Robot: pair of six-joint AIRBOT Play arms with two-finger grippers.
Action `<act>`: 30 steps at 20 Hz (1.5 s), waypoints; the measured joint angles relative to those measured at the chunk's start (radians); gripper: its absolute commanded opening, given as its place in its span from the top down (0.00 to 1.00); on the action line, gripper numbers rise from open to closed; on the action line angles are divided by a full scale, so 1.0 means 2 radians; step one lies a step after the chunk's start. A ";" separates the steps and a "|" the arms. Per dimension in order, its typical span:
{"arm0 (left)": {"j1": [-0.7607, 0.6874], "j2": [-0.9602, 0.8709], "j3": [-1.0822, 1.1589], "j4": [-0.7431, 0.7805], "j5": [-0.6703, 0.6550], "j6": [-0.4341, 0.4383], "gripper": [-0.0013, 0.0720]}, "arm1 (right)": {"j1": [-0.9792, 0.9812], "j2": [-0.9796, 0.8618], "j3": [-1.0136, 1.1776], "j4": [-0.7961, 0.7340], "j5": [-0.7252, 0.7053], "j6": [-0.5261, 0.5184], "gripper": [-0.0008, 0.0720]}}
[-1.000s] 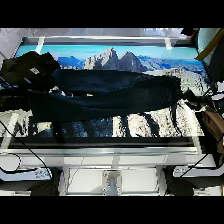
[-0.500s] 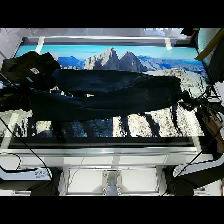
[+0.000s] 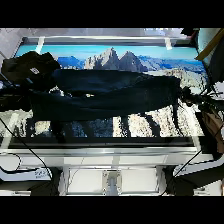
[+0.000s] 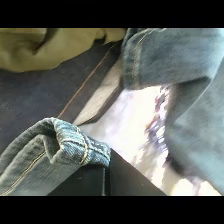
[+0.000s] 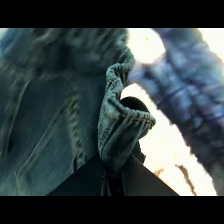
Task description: Fold the clothes and pants, and hang the long-sleeved shirts on hangers.
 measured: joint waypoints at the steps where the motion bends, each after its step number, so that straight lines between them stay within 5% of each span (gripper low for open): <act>1: 0.000 0.005 0.000 0.024 -0.014 -0.005 0.96 | 0.000 0.013 0.002 -0.026 0.014 0.013 0.92; 9: -0.001 0.076 0.009 0.186 -0.139 -0.022 0.96 | -0.060 0.187 -0.078 -0.233 0.151 0.090 0.92; 15: -0.033 0.111 0.060 0.214 -0.224 0.000 0.96 | -0.141 0.332 -0.140 -0.282 0.216 0.072 0.92; 20: -0.063 0.039 0.071 0.220 -0.272 0.012 0.96 | -0.156 0.364 -0.235 -0.308 0.210 0.059 0.92; 24: -0.071 -0.042 0.073 0.220 -0.251 0.014 0.96 | -0.159 0.370 -0.276 -0.311 0.171 0.057 0.92; 30: -0.087 -0.090 0.081 0.180 -0.100 -0.012 0.96 | -0.160 0.372 -0.289 -0.295 0.130 0.080 0.92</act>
